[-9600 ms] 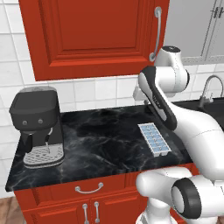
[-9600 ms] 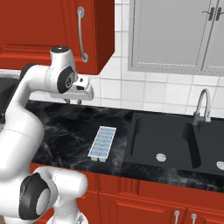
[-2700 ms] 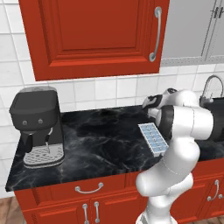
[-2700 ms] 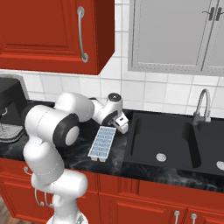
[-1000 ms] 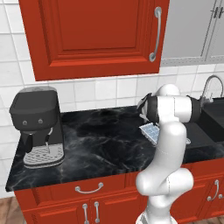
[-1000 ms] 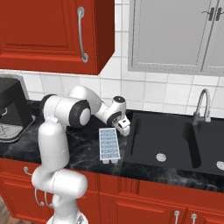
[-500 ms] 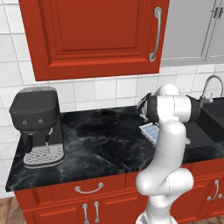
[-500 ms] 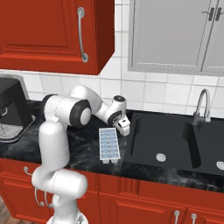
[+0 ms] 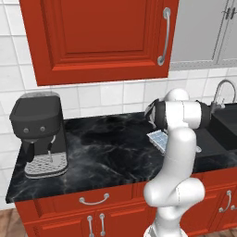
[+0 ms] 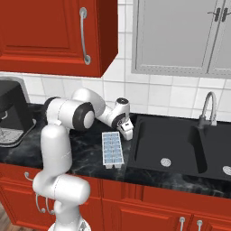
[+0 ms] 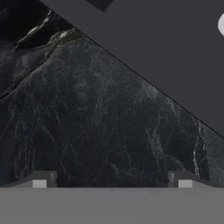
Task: The ice cube tray has been filled with water. Take the tray and place it in the freezer to make ice. Close the freezer door after placing the tray.
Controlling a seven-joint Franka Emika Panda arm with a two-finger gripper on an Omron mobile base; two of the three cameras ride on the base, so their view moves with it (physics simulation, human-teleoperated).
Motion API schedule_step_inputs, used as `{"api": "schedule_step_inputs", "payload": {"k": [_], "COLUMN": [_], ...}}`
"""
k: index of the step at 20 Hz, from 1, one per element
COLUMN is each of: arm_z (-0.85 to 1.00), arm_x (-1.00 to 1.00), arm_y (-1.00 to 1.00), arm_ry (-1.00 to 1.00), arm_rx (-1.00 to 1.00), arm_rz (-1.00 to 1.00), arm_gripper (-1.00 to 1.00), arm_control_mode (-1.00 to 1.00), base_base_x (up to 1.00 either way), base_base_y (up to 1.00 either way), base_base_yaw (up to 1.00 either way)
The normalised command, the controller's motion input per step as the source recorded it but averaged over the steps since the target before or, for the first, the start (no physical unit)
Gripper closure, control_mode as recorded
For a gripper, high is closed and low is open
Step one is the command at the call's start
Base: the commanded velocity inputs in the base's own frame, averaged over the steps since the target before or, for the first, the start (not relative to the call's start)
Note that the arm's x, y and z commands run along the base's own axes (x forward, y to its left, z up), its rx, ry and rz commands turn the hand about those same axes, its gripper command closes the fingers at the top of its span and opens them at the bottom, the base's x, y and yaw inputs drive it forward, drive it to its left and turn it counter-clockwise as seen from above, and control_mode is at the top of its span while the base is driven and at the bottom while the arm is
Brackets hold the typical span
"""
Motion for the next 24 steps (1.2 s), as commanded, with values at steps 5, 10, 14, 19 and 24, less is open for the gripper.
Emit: {"api": "schedule_step_inputs", "payload": {"k": [5, 10, 14, 19, 24], "arm_z": [-0.28, -0.23, -0.20, -0.21, -0.22], "arm_x": [-0.13, -0.34, -0.49, -0.40, -0.25], "arm_y": [0.29, 0.38, 0.38, 0.37, 0.32], "arm_ry": [0.00, 0.00, 0.00, 0.00, 0.00], "arm_rx": [0.00, 0.00, 0.00, 0.00, 0.00], "arm_rz": [-0.08, -0.04, -0.01, 0.00, -0.01], "arm_gripper": [-1.00, -1.00, -1.00, -1.00, -1.00], "arm_control_mode": [-1.00, -1.00, -1.00, -1.00, -1.00], "base_base_x": [0.00, 0.00, 0.00, 0.00, 0.00], "base_base_y": [0.00, 0.00, 0.00, 0.00, 0.00], "base_base_yaw": [0.00, 0.00, 0.00, 0.00, 0.00]}}
